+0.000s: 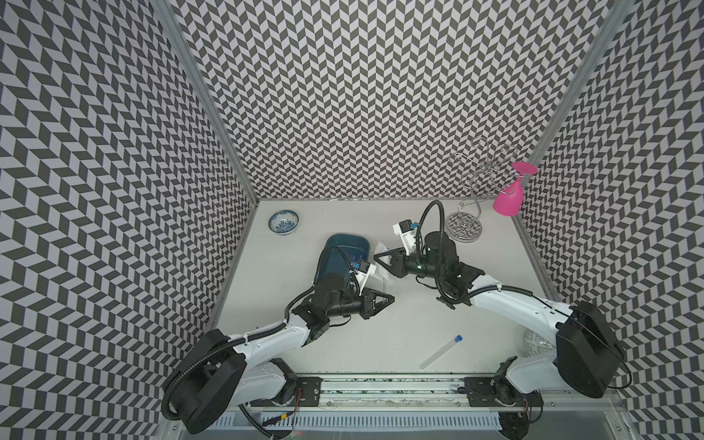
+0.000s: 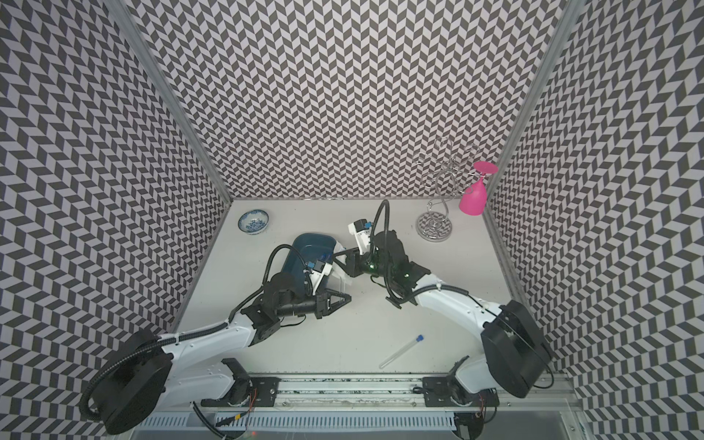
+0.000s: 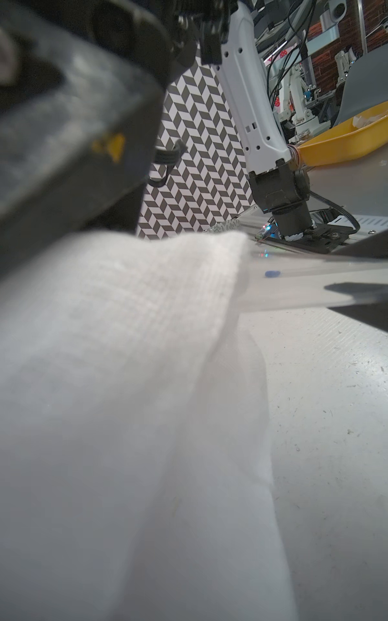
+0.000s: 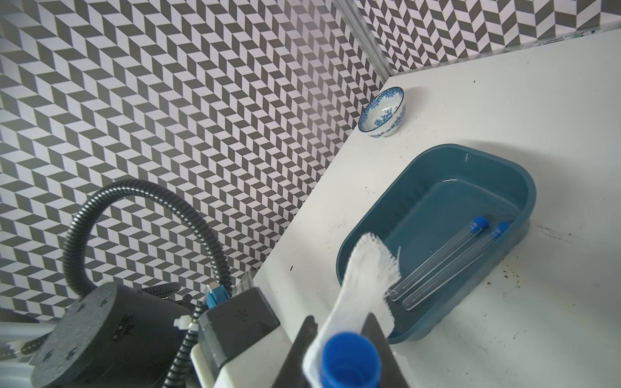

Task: Wipe the exteriors of test tubes
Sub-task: Wipe the dirt from the test tube.

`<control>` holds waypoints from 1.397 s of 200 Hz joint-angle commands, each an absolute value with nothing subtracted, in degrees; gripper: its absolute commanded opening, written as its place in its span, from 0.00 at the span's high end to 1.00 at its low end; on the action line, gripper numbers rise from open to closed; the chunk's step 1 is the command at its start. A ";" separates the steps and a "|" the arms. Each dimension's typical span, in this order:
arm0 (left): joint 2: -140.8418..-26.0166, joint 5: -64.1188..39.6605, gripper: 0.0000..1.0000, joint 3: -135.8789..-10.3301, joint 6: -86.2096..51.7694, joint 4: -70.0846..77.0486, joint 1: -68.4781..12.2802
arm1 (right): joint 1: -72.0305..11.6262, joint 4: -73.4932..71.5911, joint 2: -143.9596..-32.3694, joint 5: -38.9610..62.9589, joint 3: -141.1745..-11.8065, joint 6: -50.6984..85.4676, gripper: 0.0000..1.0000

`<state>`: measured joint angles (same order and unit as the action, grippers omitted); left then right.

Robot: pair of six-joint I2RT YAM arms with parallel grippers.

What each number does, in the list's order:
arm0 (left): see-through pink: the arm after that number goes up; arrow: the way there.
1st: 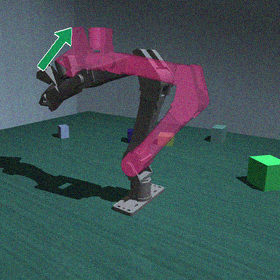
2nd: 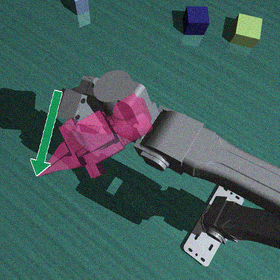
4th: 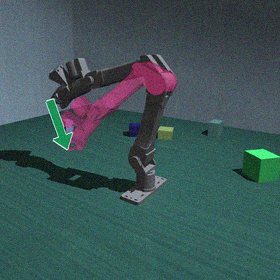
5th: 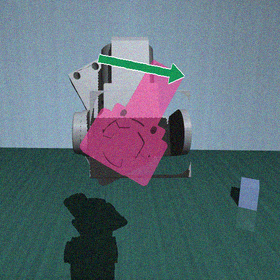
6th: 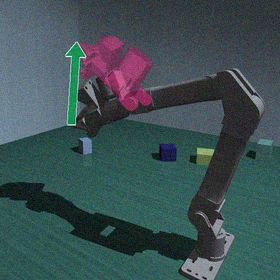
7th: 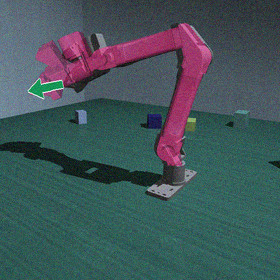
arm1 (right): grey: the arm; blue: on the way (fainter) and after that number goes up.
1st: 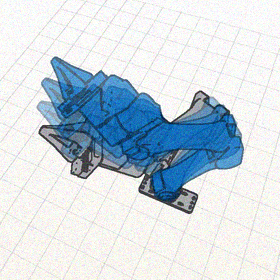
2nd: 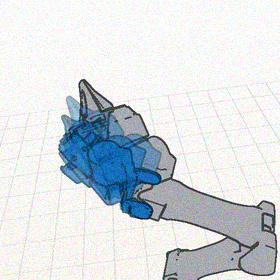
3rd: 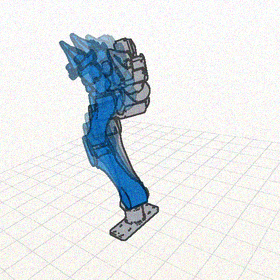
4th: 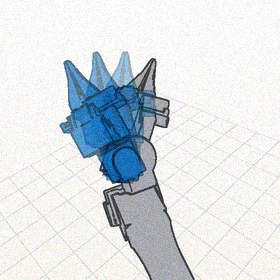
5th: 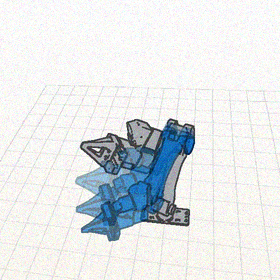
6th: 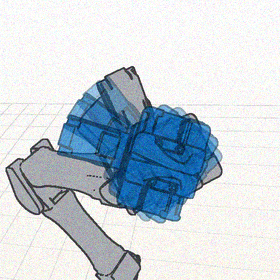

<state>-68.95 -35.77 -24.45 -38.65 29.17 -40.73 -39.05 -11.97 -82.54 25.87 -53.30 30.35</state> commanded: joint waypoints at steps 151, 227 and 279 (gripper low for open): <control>-67.19 -36.65 0.88 -25.83 -37.96 30.69 -40.96 | -41.63 -12.87 -81.85 22.68 -50.09 29.78 0.79; -67.41 -36.56 0.88 -26.07 -37.88 30.86 -40.61 | -40.93 -15.38 -80.94 25.20 -45.94 31.43 0.79; -67.50 -36.99 0.87 -25.97 -38.22 32.08 -39.86 | -47.21 -21.55 -76.00 21.38 -35.32 38.12 0.79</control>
<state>-68.79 -38.04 -24.45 -37.41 25.34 -41.17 -43.81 -22.46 -76.93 21.15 -40.27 37.17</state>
